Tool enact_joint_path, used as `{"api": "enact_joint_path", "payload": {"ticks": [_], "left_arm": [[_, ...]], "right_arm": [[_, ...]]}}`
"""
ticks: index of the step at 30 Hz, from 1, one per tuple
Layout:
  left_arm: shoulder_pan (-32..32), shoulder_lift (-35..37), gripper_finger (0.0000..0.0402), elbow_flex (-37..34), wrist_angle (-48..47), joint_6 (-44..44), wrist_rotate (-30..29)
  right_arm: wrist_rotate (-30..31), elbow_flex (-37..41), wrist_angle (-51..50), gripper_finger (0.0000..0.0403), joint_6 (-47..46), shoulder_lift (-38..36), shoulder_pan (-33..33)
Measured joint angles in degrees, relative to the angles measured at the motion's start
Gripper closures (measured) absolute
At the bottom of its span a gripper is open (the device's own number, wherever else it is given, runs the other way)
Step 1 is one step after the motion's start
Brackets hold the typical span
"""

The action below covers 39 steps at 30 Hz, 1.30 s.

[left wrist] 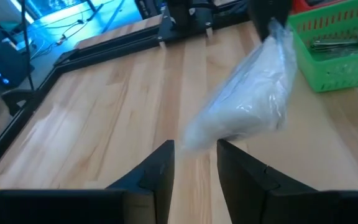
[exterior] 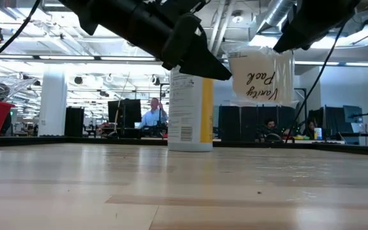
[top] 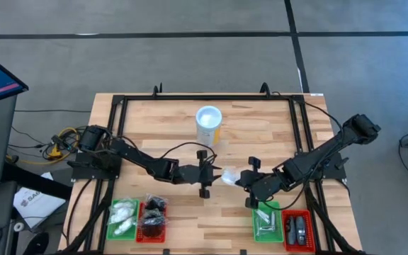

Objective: Pick & Place Travel size toiletries
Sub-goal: Put the cotton pack into the left green bin

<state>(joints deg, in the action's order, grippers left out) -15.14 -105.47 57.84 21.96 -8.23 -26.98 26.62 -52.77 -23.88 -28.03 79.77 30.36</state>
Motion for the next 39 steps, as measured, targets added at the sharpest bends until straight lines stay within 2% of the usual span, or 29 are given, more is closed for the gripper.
{"api": "enact_joint_path", "payload": {"ticks": [10, 22, 28, 34, 39], "left_arm": [[-1.6, 0.0, 0.0286, -1.6, -0.2, -2.5, 1.9], [-1.9, 0.0, 0.0226, -1.7, 2.0, -2.3, 2.2], [-1.7, 0.0, 0.0215, -1.7, 5.2, -2.5, 4.6], [-1.6, 0.0, 0.0229, -1.7, 5.3, -2.2, 4.8], [-1.8, 0.0, 0.0287, -1.7, 5.6, -2.1, 5.2]], "right_arm": [[0.0, -2.7, 0.4, 0.0403, 3.2, 0.0, -0.2], [-1.1, -3.7, 0.6, 0.0403, 4.0, 0.2, -0.5], [-1.2, -3.7, 1.4, 0.0403, 4.1, 0.2, -0.8], [-1.2, -3.7, 3.8, 0.0403, 5.7, 0.2, -1.2], [-1.3, -3.7, 3.3, 0.0403, 5.7, 0.2, -1.5]]}}
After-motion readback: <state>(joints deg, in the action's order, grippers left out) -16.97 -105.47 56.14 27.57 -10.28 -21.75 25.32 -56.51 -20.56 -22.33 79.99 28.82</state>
